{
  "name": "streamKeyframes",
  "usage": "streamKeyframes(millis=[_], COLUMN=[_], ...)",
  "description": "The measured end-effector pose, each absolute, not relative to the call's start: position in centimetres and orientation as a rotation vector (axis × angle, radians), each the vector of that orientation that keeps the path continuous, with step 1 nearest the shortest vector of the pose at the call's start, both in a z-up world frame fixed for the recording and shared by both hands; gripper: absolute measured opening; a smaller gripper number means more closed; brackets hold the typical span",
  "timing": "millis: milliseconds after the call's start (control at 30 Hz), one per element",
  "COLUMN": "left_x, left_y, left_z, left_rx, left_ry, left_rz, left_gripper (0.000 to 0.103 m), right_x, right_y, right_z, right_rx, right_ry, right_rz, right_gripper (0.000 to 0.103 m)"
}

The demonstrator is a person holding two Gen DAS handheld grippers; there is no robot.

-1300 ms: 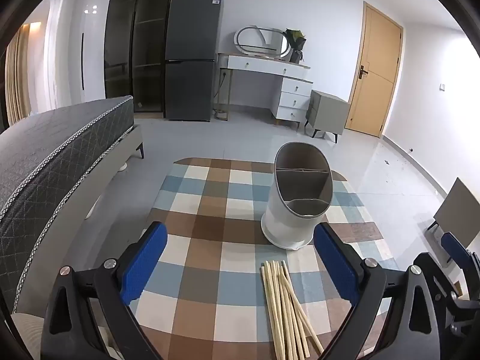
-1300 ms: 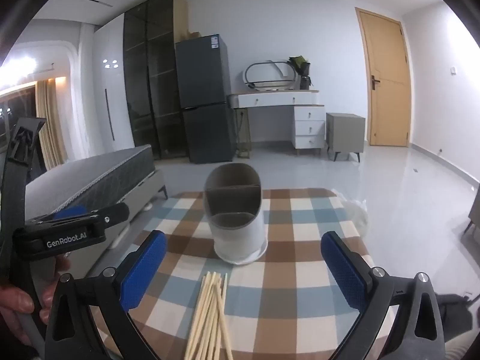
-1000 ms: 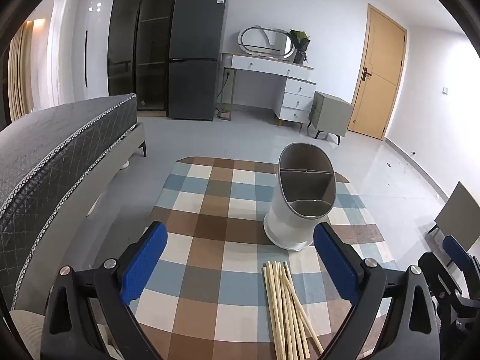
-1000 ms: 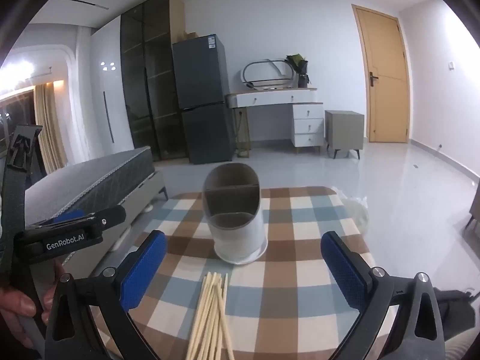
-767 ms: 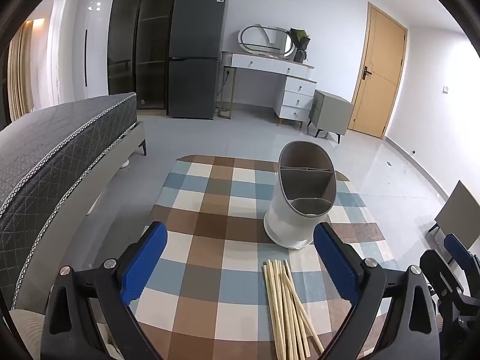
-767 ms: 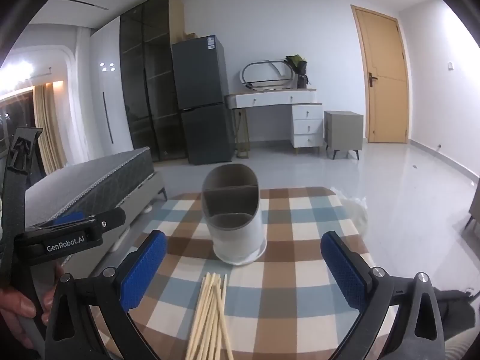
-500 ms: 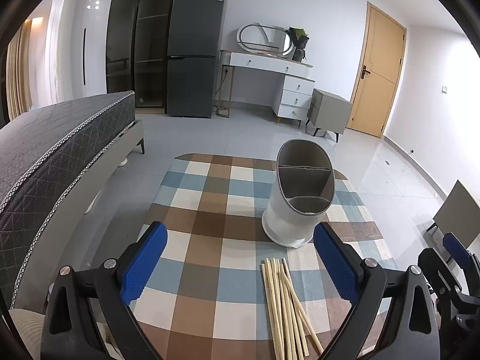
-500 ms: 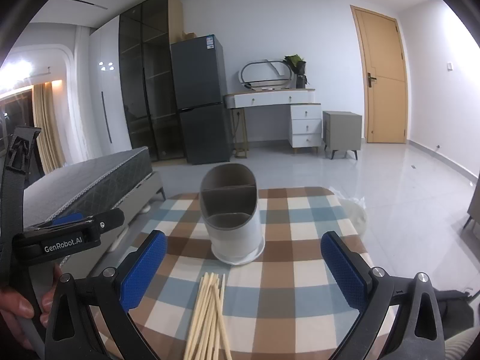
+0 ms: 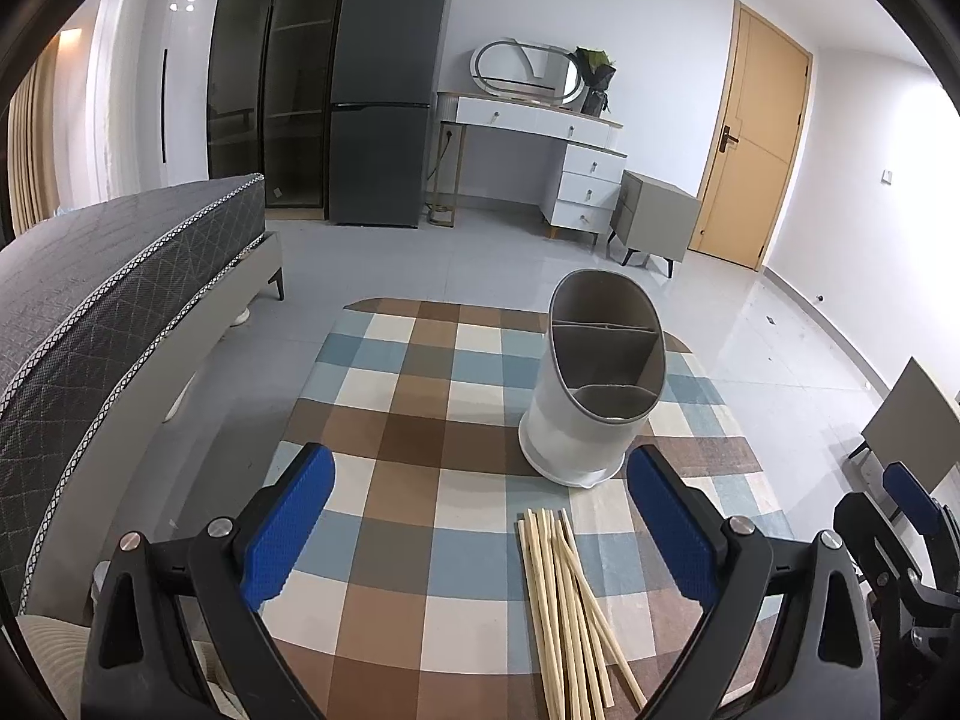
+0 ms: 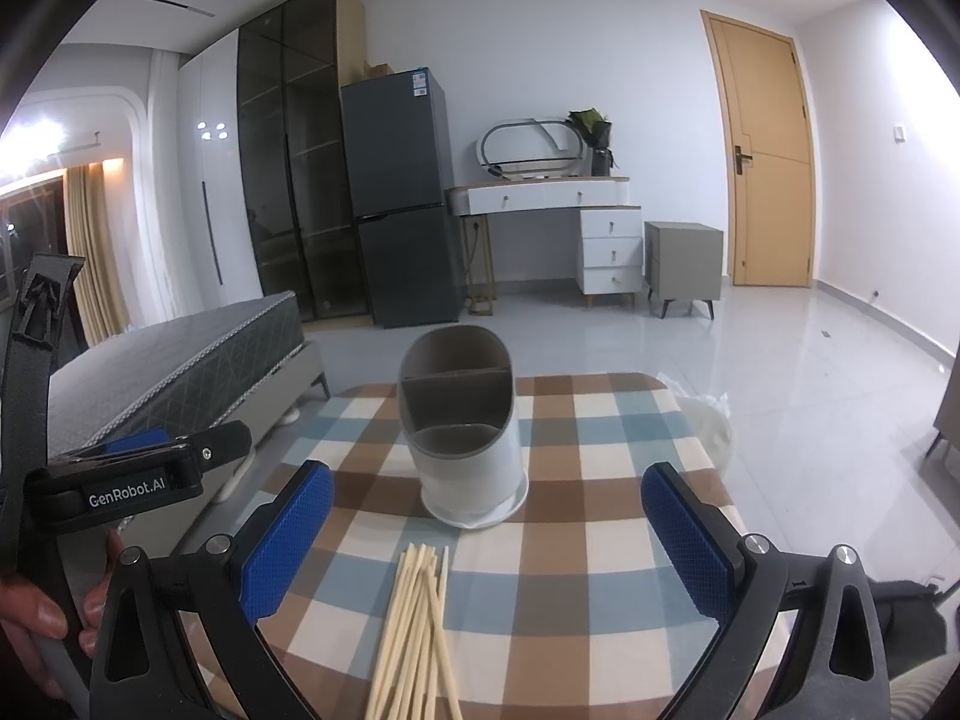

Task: Organize utensils

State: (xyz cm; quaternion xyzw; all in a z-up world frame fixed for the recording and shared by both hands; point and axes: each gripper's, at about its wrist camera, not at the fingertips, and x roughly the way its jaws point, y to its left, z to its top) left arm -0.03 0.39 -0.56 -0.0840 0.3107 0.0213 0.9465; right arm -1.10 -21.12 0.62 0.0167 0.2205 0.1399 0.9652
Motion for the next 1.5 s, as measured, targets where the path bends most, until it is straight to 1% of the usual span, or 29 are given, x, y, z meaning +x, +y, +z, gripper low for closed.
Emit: streamKeyframes(millis=[1167,1500], left_x=[0.10,0.30], left_y=[0.03,0.11], left_z=[-0.43,-0.56], left_rx=[-0.163,-0.169], left_ry=[0.631,0.637], left_rz=[0.052,0.047], left_gripper=[0.095,0.095], right_x=[-1.24,-0.96], right_y=[-21.34,-20.80], right_z=[0.71,0.22], right_rx=[0.028,0.030], right_ry=[0.443,0.472], right_rz=[0.277,0.291], right_gripper=[0.103,0.103])
